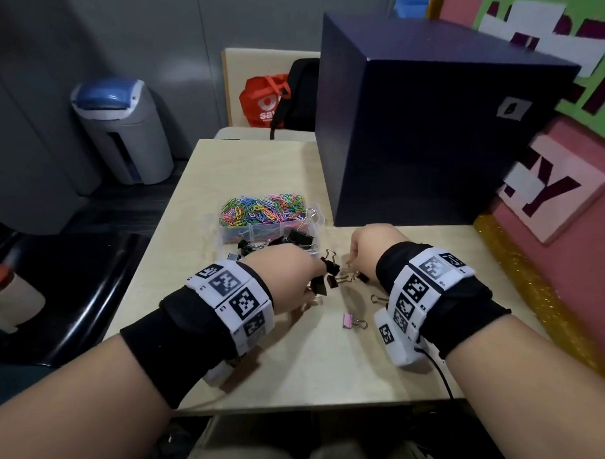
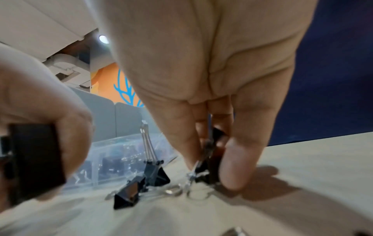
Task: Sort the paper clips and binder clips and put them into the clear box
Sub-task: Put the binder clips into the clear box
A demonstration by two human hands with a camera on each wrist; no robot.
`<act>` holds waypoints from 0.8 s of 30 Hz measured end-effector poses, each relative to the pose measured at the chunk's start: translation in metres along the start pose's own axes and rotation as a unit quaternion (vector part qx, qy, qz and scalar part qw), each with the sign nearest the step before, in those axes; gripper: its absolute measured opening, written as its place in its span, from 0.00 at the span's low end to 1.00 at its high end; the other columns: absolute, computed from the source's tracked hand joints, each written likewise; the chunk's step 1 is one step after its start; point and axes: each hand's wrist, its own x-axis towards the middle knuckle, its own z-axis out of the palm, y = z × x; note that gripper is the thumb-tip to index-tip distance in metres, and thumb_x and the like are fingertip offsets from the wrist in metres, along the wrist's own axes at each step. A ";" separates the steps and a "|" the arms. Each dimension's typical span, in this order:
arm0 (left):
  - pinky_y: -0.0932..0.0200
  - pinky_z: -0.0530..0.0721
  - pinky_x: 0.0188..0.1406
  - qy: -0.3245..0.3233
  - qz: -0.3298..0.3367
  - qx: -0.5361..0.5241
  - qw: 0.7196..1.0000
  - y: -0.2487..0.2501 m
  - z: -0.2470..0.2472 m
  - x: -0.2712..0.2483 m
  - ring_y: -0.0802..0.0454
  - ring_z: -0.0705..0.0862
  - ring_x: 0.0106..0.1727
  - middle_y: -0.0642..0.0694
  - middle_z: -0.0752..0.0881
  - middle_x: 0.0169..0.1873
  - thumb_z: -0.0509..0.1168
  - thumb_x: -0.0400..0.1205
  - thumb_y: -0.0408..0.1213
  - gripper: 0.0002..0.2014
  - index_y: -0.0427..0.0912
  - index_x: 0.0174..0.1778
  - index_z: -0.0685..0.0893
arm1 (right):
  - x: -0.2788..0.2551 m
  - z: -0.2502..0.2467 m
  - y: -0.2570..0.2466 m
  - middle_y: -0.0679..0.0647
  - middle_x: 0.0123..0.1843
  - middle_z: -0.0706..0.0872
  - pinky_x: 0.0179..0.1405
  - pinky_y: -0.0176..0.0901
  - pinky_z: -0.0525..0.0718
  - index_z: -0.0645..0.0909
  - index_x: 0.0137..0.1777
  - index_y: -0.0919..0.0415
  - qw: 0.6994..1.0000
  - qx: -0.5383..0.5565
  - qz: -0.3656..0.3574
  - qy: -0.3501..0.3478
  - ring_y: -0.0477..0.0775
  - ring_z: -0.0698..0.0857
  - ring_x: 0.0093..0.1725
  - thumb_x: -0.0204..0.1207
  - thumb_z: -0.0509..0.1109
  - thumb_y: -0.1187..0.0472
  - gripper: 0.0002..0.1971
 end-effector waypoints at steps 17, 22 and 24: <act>0.49 0.83 0.57 0.167 -0.165 -0.080 0.969 -0.052 -0.020 -0.013 0.43 0.83 0.58 0.46 0.79 0.60 0.64 0.80 0.47 0.17 0.51 0.65 0.81 | -0.024 -0.027 -0.014 0.59 0.69 0.76 0.60 0.46 0.80 0.77 0.70 0.55 0.970 0.200 -0.039 0.134 0.60 0.80 0.63 0.82 0.57 0.67 0.19; 0.53 0.82 0.55 0.121 -0.059 -0.068 0.989 -0.013 -0.007 -0.001 0.46 0.82 0.60 0.48 0.78 0.59 0.61 0.81 0.44 0.17 0.55 0.67 0.77 | -0.027 -0.017 -0.005 0.57 0.74 0.70 0.60 0.47 0.80 0.68 0.78 0.48 0.998 0.055 -0.023 -0.035 0.61 0.79 0.68 0.80 0.65 0.65 0.28; 0.51 0.83 0.52 0.099 -0.028 -0.038 0.994 0.001 -0.004 0.007 0.44 0.82 0.60 0.47 0.77 0.60 0.60 0.82 0.42 0.23 0.59 0.74 0.69 | -0.025 -0.010 -0.004 0.56 0.72 0.73 0.61 0.48 0.80 0.68 0.78 0.49 0.998 0.011 -0.036 -0.040 0.59 0.79 0.68 0.80 0.66 0.62 0.27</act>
